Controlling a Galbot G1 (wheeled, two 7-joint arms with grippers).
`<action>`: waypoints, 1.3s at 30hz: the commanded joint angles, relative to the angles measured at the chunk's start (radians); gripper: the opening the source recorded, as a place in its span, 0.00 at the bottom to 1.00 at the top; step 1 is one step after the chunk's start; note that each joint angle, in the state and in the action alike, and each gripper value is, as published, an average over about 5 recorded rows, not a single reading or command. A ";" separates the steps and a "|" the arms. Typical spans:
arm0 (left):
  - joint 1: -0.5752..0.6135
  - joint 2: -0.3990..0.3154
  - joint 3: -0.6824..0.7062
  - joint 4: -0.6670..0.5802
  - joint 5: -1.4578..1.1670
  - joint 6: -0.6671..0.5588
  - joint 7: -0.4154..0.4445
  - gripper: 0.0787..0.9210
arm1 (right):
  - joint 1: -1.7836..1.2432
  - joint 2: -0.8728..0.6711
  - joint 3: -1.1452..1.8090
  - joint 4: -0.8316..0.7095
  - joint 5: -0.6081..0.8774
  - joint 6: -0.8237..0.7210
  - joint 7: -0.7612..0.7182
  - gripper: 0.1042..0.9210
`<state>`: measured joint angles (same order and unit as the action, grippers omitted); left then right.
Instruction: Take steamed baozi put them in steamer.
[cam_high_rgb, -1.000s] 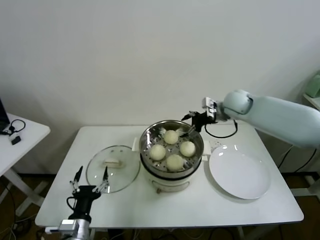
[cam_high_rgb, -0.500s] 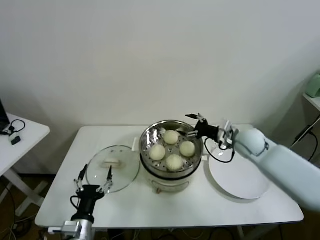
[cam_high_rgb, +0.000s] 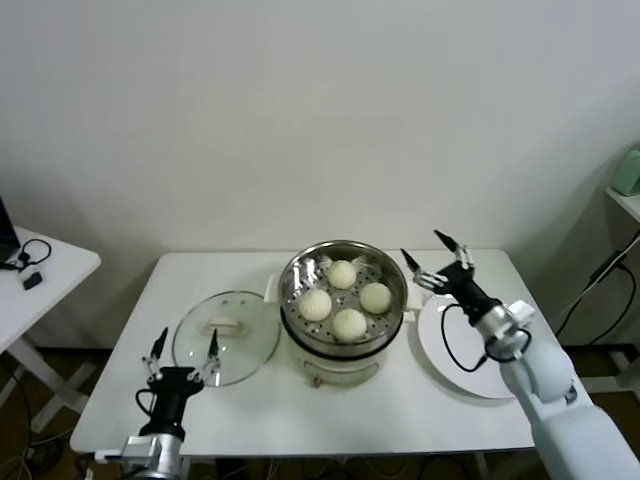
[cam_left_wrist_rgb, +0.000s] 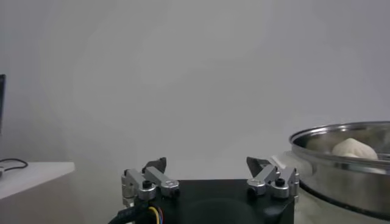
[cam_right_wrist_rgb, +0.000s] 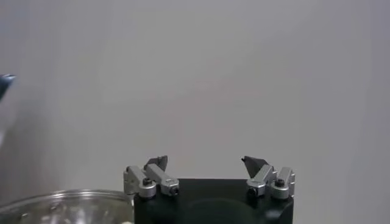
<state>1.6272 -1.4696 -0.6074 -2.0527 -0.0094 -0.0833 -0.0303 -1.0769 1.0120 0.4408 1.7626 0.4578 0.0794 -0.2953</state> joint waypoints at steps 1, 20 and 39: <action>-0.017 0.007 -0.008 0.019 -0.039 0.019 -0.004 0.88 | -0.338 0.233 0.275 0.106 -0.058 0.056 0.010 0.88; -0.021 0.015 -0.024 0.033 -0.047 0.020 0.028 0.88 | -0.400 0.283 0.267 0.079 -0.061 0.062 -0.014 0.88; -0.029 0.021 -0.055 0.021 -0.054 0.012 0.047 0.88 | -0.413 0.287 0.276 0.084 -0.059 0.072 -0.026 0.88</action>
<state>1.5935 -1.4492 -0.6497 -2.0290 -0.0589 -0.0692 0.0094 -1.4767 1.2868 0.7116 1.8462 0.4017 0.1459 -0.3169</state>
